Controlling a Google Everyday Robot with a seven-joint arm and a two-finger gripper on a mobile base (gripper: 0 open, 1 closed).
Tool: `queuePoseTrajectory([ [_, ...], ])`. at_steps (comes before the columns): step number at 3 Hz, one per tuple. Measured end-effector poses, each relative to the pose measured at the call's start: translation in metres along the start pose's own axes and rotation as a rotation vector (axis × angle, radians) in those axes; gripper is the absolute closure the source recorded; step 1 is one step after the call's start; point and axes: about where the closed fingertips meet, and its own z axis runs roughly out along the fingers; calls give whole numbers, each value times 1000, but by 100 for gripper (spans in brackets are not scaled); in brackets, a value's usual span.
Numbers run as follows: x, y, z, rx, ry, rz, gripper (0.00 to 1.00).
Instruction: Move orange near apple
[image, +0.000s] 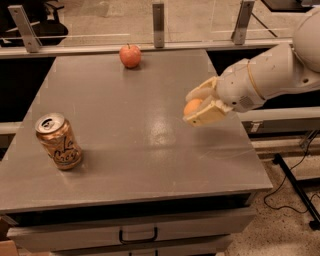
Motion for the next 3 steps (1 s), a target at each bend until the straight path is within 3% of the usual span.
queuePoseTrajectory([
  [2, -63, -124, 20, 216, -142, -87, 100],
  [3, -78, -176, 46, 285, -211, -70, 100],
])
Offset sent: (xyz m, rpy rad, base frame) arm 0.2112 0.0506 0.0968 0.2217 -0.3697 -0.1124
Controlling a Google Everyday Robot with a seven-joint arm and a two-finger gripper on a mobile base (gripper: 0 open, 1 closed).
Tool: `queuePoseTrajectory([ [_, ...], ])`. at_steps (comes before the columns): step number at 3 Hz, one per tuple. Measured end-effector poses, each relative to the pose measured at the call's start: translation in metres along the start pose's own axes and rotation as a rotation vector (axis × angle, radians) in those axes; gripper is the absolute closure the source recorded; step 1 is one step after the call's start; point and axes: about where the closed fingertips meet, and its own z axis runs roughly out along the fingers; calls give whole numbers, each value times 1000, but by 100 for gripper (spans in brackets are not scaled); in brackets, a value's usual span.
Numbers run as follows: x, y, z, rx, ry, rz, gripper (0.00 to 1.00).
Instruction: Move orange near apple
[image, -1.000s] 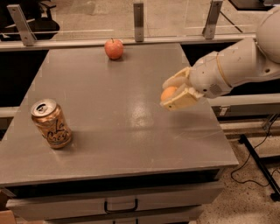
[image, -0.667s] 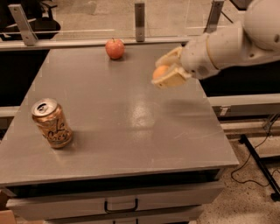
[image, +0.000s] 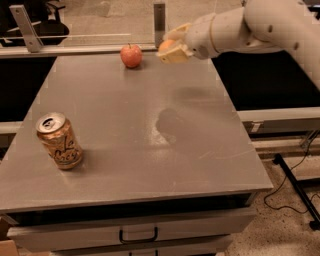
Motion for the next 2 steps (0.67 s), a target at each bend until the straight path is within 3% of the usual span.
queuePoseTrajectory([
  [1, 5, -32, 35, 72, -62, 50, 100],
  [2, 15, -49, 66, 113, -95, 101, 100],
])
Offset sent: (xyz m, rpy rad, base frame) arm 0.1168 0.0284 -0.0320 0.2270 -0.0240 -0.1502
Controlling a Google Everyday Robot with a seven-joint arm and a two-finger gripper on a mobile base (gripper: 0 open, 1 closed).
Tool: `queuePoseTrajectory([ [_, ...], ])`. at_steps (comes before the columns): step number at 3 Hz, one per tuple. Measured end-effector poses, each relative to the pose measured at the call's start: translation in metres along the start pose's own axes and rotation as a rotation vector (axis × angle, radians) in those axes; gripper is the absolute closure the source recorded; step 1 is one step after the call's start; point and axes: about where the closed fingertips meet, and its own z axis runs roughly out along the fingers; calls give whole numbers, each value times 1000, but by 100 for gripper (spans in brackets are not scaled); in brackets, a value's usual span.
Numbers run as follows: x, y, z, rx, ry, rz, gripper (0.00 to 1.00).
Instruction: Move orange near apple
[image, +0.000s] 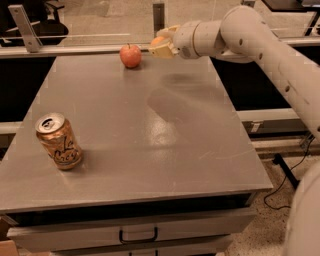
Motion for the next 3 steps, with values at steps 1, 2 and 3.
queuePoseTrajectory([
  [1, 10, -7, 26, 10, -16, 43, 100],
  [2, 17, -5, 46, -5, 17, 68, 82],
  [3, 29, 1, 63, -32, 68, 90, 58],
])
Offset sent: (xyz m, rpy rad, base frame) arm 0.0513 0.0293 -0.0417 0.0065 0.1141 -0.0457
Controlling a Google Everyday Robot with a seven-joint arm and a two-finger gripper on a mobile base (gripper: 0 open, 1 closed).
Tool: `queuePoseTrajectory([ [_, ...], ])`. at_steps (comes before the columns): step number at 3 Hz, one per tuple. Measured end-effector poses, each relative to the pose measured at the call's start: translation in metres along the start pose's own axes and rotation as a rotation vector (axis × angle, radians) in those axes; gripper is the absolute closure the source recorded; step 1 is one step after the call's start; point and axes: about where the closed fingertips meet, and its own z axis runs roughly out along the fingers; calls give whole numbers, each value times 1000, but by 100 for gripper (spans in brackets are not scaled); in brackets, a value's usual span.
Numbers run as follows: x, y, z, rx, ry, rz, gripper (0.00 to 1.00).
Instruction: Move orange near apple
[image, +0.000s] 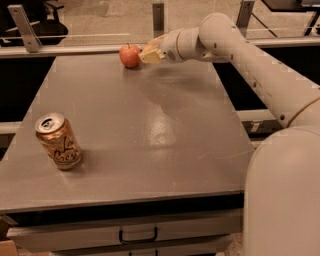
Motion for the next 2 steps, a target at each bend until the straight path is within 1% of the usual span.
queuePoseTrajectory([
  [1, 8, 5, 12, -21, 20, 17, 35],
  [2, 9, 10, 26, -43, 22, 28, 12],
])
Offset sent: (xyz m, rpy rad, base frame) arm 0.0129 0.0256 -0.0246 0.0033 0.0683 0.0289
